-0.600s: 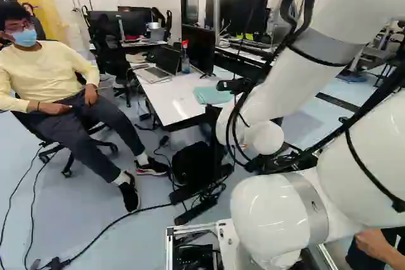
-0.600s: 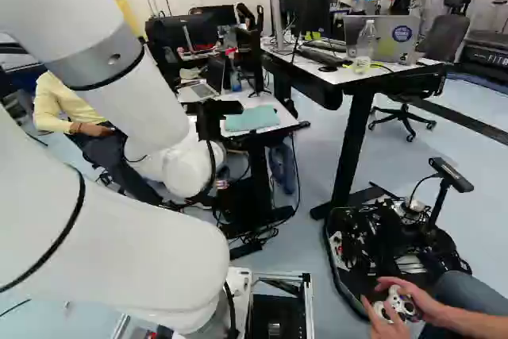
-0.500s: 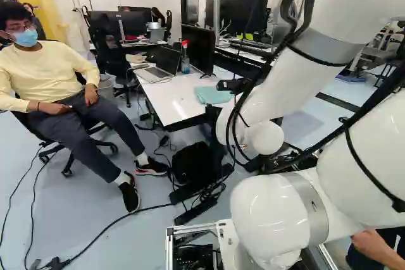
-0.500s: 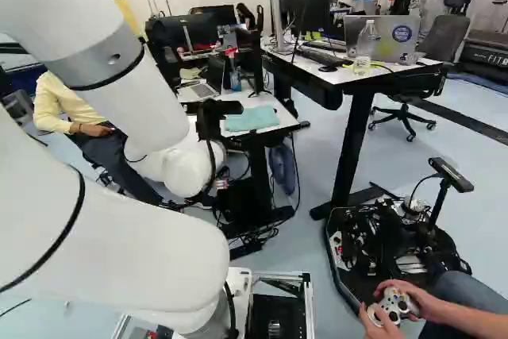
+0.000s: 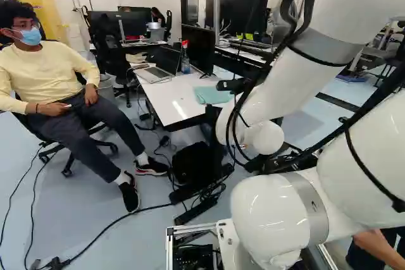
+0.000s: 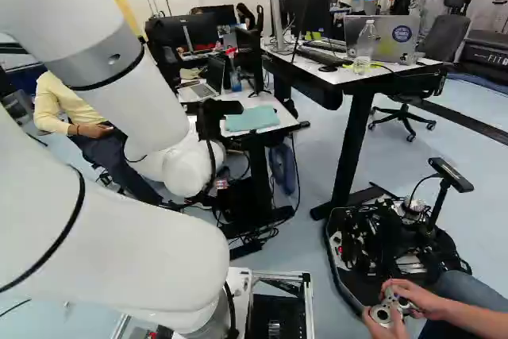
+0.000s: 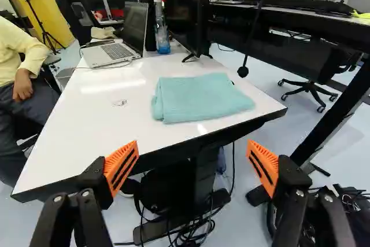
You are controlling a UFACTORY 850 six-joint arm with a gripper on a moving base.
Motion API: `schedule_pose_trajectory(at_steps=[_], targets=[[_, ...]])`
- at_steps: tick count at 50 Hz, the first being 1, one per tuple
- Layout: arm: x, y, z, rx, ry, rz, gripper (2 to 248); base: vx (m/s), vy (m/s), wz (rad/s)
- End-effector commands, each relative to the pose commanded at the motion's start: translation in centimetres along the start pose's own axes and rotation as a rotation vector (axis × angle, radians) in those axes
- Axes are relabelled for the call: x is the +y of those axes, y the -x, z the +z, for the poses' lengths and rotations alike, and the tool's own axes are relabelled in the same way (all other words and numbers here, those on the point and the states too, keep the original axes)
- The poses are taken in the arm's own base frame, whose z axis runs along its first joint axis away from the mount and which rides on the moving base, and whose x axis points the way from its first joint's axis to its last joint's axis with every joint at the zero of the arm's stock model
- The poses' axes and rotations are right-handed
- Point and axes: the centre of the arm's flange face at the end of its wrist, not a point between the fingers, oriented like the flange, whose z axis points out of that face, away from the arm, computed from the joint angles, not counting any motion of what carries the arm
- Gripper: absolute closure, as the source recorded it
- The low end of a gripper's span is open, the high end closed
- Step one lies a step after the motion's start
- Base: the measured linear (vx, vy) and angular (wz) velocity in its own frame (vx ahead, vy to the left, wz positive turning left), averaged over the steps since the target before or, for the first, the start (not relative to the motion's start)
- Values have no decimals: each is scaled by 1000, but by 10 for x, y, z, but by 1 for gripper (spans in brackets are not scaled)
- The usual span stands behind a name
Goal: Clean the table with the green towel
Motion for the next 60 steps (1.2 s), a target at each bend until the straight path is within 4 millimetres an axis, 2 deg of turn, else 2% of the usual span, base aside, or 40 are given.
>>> schedule_pose_trajectory(at_steps=[23,60], targets=[[0,-3,5,0,0,0,3,0,0,0],[3,-46,26,63,10,3,3,0,0,0]])
